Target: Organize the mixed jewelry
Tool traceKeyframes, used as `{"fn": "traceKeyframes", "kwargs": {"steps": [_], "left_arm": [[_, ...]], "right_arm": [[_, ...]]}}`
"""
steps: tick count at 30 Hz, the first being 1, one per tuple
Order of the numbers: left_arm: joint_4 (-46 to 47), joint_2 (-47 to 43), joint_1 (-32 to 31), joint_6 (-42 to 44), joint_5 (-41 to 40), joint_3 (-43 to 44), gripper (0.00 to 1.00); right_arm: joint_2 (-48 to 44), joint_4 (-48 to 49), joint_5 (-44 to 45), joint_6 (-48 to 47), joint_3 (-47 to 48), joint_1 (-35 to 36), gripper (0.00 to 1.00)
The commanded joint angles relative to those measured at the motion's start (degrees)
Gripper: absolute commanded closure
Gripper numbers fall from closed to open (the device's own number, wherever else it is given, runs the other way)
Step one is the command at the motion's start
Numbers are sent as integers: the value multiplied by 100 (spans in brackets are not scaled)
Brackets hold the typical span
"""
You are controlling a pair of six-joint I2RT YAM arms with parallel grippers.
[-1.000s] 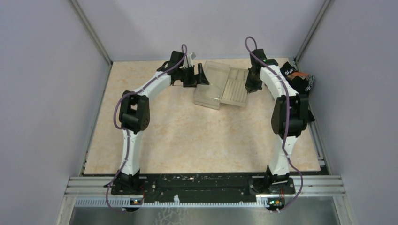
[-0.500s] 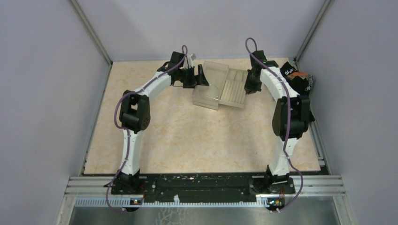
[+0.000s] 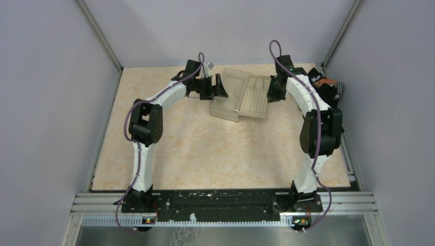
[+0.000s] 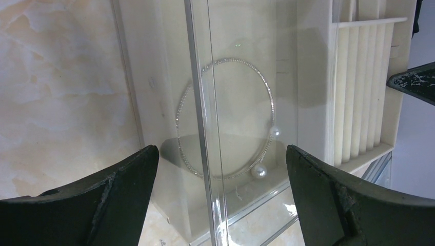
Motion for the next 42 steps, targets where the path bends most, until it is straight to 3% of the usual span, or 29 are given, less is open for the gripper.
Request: {"fn": "traceKeyframes", "kwargs": {"steps": [1,18,37,42], "left_arm": [[-203,-182,-46,208,28,-247,1],[-4,-257,-46,128,385,-181,1],[107,-323,-169,-42,588,-135,1],[25,-426,-165,98,400,-74,1]], "right_arm": [[-510,392,-410,-130,-23,106,100],[-201,795,-744,164,-42,411,100],[348,2024,-1439,1155,65,1236,100],[-119,1915,-930,985,-243,1144,61]]}}
